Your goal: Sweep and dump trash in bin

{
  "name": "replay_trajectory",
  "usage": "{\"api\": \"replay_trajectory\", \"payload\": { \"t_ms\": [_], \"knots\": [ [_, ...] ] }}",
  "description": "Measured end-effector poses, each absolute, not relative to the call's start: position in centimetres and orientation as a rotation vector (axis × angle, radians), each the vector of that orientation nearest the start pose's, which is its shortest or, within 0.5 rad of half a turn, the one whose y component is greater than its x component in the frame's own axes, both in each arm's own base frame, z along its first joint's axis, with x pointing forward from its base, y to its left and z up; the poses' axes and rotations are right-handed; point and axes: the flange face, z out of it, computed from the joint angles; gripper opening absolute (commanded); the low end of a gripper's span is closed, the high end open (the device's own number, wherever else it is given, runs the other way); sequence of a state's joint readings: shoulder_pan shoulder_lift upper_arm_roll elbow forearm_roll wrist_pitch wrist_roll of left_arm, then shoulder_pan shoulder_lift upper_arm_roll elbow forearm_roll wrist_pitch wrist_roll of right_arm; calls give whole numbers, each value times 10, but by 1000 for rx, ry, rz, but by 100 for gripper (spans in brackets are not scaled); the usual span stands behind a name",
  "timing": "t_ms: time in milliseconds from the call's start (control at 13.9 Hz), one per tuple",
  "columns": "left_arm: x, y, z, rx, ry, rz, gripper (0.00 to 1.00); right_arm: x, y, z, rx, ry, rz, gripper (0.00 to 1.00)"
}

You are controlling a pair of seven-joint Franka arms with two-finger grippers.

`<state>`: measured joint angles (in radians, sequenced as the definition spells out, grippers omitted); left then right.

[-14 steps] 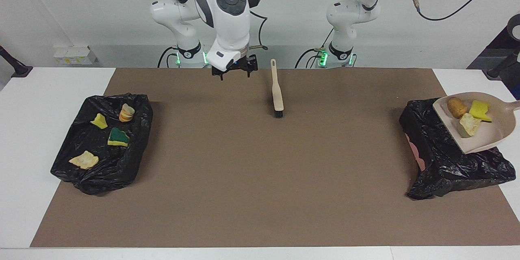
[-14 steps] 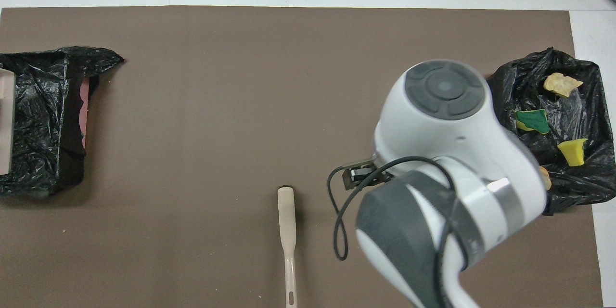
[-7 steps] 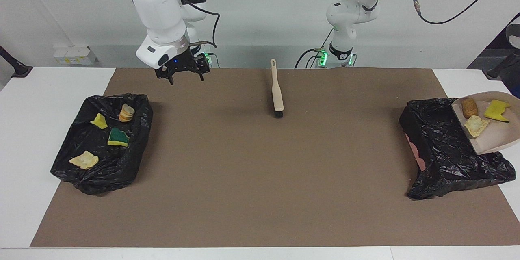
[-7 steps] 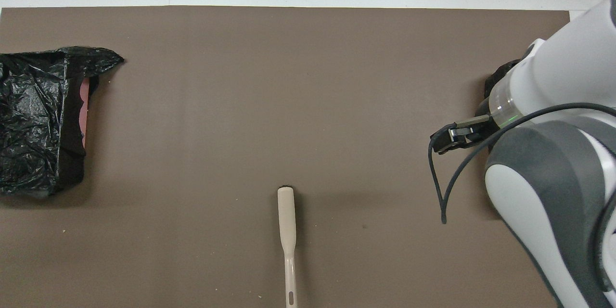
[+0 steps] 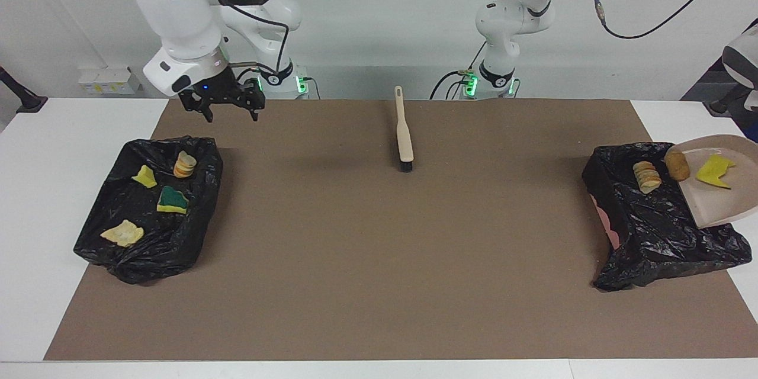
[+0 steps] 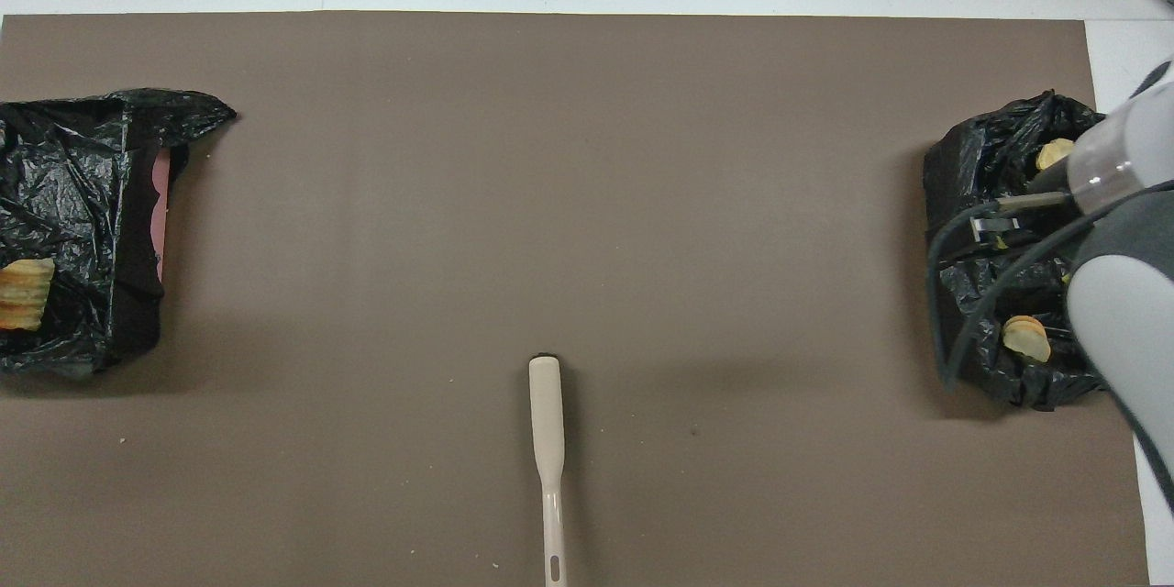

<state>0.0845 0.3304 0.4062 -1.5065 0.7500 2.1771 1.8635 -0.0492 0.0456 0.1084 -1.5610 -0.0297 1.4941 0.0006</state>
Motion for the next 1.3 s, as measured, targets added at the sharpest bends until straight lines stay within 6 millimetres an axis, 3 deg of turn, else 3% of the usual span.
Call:
{"api": "replay_trajectory", "payload": {
  "t_ms": [144,288,649,1081,1298],
  "knots": [
    [611,304,555,-1513,1826,848,0,559,-7,604,-3163,-60,157,100],
    [605,293,570,-1505,1782,900,0,555,-24,607,-3161,-19,180,100],
    [597,262,565,-1461,1670,994,0,537,-18,646,-3165,64,95,100],
    [609,199,571,-1387,1584,1111,0,536,-11,648,-3165,48,90,100],
    [611,178,575,-1355,1570,1121,0,536,-10,648,-3166,45,90,100]
  ]
}}
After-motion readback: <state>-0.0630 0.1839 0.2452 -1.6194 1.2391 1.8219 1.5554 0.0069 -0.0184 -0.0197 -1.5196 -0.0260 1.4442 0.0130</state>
